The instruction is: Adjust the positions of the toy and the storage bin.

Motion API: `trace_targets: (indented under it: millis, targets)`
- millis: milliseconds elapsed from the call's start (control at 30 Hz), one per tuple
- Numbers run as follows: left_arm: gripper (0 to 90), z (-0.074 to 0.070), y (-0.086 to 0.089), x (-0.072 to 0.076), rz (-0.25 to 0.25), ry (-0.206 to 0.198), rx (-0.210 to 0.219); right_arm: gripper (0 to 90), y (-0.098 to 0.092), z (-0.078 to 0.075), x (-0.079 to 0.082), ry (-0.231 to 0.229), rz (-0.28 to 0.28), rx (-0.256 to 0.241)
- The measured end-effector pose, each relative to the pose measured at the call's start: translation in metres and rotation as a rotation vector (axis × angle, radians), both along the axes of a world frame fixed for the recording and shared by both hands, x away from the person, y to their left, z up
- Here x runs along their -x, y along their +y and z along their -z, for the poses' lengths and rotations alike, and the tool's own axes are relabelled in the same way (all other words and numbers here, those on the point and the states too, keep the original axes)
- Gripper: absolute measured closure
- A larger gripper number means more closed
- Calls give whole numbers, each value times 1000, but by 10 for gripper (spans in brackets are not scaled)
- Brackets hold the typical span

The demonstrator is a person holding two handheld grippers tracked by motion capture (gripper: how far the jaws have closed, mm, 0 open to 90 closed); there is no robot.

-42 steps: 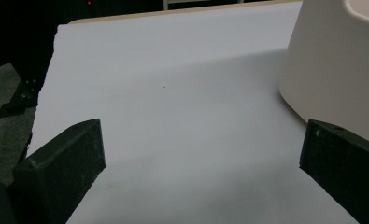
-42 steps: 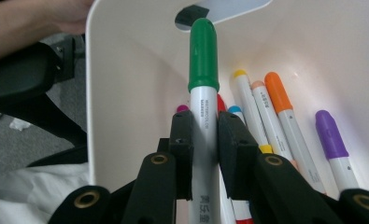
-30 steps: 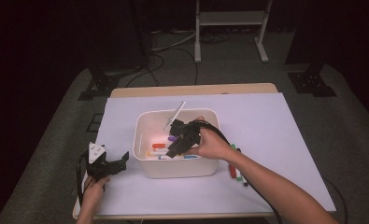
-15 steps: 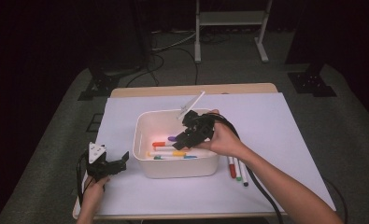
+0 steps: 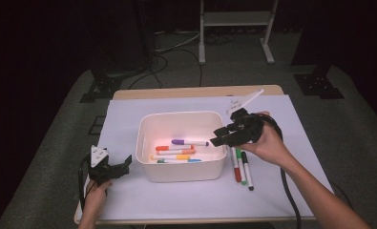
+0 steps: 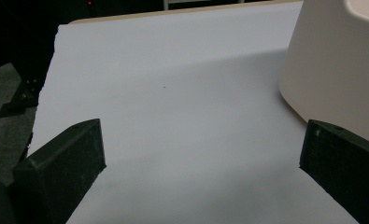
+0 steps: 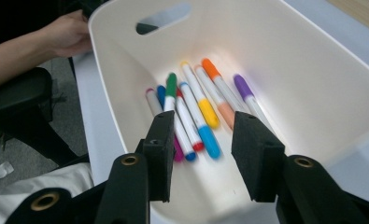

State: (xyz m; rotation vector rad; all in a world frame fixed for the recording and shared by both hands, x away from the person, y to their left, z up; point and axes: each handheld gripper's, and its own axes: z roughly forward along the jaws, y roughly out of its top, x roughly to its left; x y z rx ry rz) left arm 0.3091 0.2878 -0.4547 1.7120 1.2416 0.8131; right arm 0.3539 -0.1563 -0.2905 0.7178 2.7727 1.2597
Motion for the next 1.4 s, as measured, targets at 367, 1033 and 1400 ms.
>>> trace_targets:
  millis: [367, 1033, 1400]
  targets:
    - [0, 0, 0, 0, -2, -2, -3, 562, -67, 43, 6, 52, 141, 13]
    - [0, 0, -1, 0, 7, -5, -5, 530, -87, 136, 10, 126, 292, 173]
    - [0, 0, -1, 0, 5, -2, -4, 577, -117, 147, 22, 95, 416, 233]
